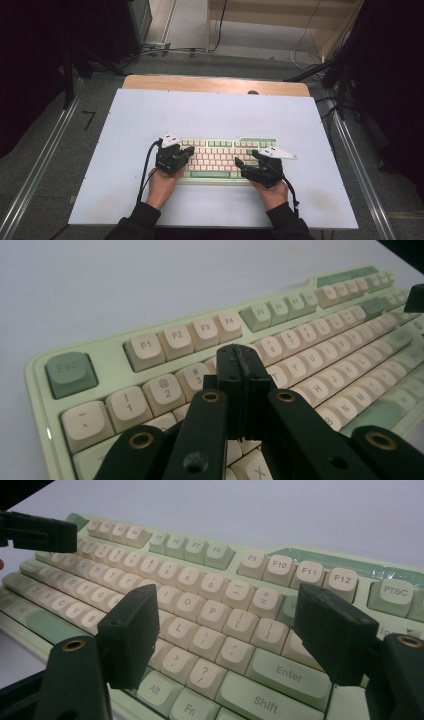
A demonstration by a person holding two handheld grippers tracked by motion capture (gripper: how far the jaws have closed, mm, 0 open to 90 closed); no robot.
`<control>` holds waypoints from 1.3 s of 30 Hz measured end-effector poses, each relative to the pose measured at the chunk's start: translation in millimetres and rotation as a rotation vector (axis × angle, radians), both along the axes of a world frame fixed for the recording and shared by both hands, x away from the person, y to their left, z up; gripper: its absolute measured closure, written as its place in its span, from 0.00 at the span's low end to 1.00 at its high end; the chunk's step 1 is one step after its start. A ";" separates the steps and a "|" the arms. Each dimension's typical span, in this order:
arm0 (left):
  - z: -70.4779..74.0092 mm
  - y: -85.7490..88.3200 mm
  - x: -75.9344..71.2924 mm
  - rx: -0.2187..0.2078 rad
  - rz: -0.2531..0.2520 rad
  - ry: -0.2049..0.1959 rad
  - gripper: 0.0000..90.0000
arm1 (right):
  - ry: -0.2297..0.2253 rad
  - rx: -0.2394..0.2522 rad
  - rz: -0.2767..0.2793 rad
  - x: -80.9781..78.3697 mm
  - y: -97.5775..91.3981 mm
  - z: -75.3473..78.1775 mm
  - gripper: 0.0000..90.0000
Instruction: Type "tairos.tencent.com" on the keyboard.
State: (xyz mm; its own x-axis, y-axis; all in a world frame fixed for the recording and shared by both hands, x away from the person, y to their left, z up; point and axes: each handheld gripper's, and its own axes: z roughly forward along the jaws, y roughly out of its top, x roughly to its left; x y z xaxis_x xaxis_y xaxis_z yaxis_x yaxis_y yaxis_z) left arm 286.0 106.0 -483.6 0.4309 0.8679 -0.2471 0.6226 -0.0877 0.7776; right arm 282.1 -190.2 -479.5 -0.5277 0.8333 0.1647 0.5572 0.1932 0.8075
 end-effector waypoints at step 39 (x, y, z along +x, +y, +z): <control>5.8 15.4 -4.9 -0.066 0.037 -0.004 0.48 | -0.002 0.002 0.004 -0.5 0.5 0.8 0.27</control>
